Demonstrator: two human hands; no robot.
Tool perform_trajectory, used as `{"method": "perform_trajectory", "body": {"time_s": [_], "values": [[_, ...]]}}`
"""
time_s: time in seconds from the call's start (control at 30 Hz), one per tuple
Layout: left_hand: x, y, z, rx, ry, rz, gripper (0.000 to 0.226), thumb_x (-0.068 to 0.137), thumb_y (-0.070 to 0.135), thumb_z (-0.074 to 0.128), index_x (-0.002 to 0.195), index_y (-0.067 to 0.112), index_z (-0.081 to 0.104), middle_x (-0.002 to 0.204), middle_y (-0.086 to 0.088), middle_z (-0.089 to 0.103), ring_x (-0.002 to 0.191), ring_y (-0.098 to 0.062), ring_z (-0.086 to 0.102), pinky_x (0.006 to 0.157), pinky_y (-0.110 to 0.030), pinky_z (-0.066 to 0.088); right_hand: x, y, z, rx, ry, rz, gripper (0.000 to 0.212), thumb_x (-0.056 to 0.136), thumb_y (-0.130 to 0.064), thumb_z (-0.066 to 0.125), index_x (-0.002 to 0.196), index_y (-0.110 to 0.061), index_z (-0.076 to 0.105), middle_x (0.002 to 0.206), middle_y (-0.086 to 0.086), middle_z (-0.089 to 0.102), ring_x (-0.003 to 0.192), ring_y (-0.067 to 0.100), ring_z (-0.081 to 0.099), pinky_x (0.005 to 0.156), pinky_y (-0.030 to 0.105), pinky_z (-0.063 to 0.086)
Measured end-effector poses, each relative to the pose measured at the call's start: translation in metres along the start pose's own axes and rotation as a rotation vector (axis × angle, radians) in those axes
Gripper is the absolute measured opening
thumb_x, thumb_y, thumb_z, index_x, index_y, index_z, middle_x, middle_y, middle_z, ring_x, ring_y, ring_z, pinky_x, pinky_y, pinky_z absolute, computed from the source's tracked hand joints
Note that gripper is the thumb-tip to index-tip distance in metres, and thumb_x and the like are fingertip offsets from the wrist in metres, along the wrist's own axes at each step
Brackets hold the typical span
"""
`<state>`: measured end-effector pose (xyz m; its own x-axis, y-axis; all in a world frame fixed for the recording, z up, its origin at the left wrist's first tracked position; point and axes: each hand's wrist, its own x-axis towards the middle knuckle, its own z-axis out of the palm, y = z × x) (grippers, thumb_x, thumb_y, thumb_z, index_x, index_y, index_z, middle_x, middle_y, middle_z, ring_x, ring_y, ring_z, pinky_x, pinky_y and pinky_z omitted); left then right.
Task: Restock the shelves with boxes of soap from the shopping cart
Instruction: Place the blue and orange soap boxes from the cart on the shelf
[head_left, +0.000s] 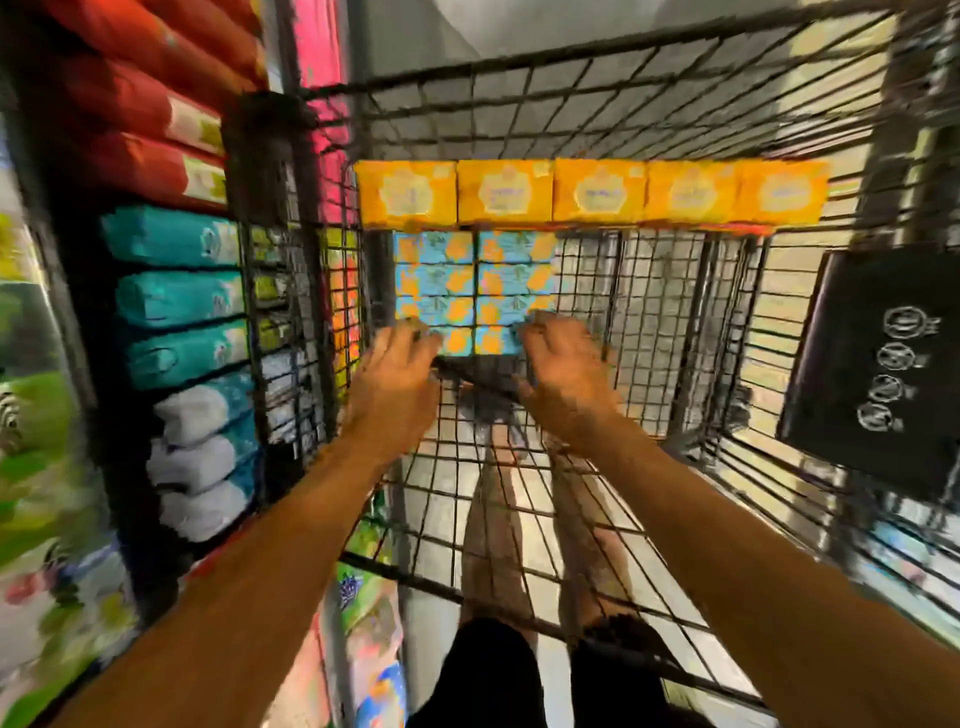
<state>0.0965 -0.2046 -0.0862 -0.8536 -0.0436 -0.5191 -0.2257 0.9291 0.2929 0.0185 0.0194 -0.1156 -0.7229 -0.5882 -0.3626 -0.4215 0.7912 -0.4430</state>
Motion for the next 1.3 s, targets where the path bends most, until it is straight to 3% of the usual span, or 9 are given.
{"method": "perform_trajectory", "body": {"time_s": [0.33, 0.57, 0.67, 0.77, 0.83, 0.93, 1.07, 1.2, 1.3], "values": [[0.025, -0.009, 0.023, 0.004, 0.229, 0.047, 0.052, 0.066, -0.006, 0.067, 0.116, 0.008, 0.066, 0.108, -0.017, 0.059, 0.092, -0.039, 0.055, 0.078, -0.049, 0.048, 0.017, 0.024, 0.029, -0.016, 0.123, -0.120, 0.052, 0.073, -0.022, 0.076, 0.121, -0.009, 0.064, 0.112, 0.015, 0.062, 0.106, 0.035, 0.052, 0.085, 0.046, 0.048], [0.012, -0.011, 0.017, -0.206, 0.211, 0.060, 0.041, 0.075, 0.004, 0.071, 0.116, 0.004, 0.065, 0.116, -0.015, 0.059, 0.103, -0.036, 0.054, 0.087, -0.042, 0.050, 0.012, 0.020, 0.017, -0.027, 0.065, -0.091, 0.048, 0.079, -0.029, 0.069, 0.123, -0.010, 0.066, 0.113, 0.014, 0.062, 0.103, 0.035, 0.057, 0.082, 0.044, 0.042], [-0.005, 0.000, -0.005, -0.337, 0.155, -0.024, 0.041, 0.075, 0.018, 0.076, 0.114, 0.011, 0.065, 0.115, -0.013, 0.065, 0.103, -0.035, 0.060, 0.086, -0.046, 0.054, 0.003, 0.010, -0.014, 0.165, 0.077, -0.036, 0.046, 0.078, -0.028, 0.072, 0.120, -0.010, 0.066, 0.114, 0.015, 0.063, 0.103, 0.031, 0.057, 0.086, 0.041, 0.048], [-0.027, 0.019, -0.042, -0.659, 0.145, -0.299, 0.037, 0.078, 0.026, 0.082, 0.110, 0.023, 0.065, 0.104, -0.002, 0.070, 0.093, -0.019, 0.066, 0.078, -0.033, 0.057, -0.015, -0.005, -0.061, 0.525, 0.036, 0.216, 0.041, 0.077, -0.009, 0.087, 0.112, -0.019, 0.068, 0.107, 0.000, 0.066, 0.094, 0.008, 0.061, 0.083, 0.021, 0.053], [-0.042, 0.035, -0.071, -0.870, 0.169, -0.377, 0.038, 0.078, 0.016, 0.084, 0.112, 0.019, 0.067, 0.103, 0.003, 0.068, 0.093, -0.012, 0.064, 0.078, -0.024, 0.053, -0.027, -0.019, -0.096, 0.708, 0.002, 0.365, 0.038, 0.080, -0.001, 0.085, 0.108, -0.015, 0.064, 0.105, -0.001, 0.064, 0.092, 0.005, 0.064, 0.076, 0.009, 0.051], [-0.070, 0.059, -0.123, -1.077, 0.246, -0.422, 0.038, 0.083, -0.003, 0.076, 0.119, 0.007, 0.067, 0.109, 0.002, 0.064, 0.104, -0.011, 0.058, 0.078, -0.005, 0.046, -0.052, -0.048, -0.156, 0.941, 0.050, 0.496, 0.025, 0.090, 0.004, 0.073, 0.109, -0.006, 0.059, 0.095, 0.004, 0.063, 0.061, -0.007, 0.065, 0.055, 0.008, 0.047], [-0.118, 0.080, -0.179, -1.356, 0.287, -0.405, 0.040, 0.081, 0.003, 0.078, 0.114, 0.022, 0.069, 0.116, 0.000, 0.070, 0.107, -0.018, 0.065, 0.087, -0.025, 0.054, -0.096, -0.083, -0.226, 1.070, 0.160, 0.518, 0.025, 0.093, 0.002, 0.069, 0.117, -0.003, 0.064, 0.092, 0.001, 0.067, 0.056, -0.011, 0.058, 0.055, 0.008, 0.045], [-0.167, 0.110, -0.221, -1.630, 0.412, -0.432, 0.030, 0.075, 0.014, 0.078, 0.102, 0.022, 0.067, 0.089, 0.010, 0.076, 0.087, -0.015, 0.067, 0.075, -0.033, 0.052, -0.136, -0.120, -0.278, 1.318, 0.239, 0.563, 0.040, 0.081, -0.004, 0.080, 0.118, -0.007, 0.064, 0.095, 0.007, 0.071, 0.075, 0.006, 0.068, 0.072, 0.027, 0.055], [-0.204, 0.135, -0.237, -1.763, 0.413, -0.424, 0.028, 0.073, 0.024, 0.080, 0.099, 0.019, 0.068, 0.089, 0.010, 0.077, 0.086, -0.014, 0.068, 0.076, -0.034, 0.047, -0.170, -0.144, -0.299, 1.519, 0.256, 0.532, 0.014, 0.092, -0.003, 0.070, 0.096, -0.016, 0.068, 0.093, 0.005, 0.076, 0.085, 0.018, 0.070, 0.080, 0.038, 0.056]]}}
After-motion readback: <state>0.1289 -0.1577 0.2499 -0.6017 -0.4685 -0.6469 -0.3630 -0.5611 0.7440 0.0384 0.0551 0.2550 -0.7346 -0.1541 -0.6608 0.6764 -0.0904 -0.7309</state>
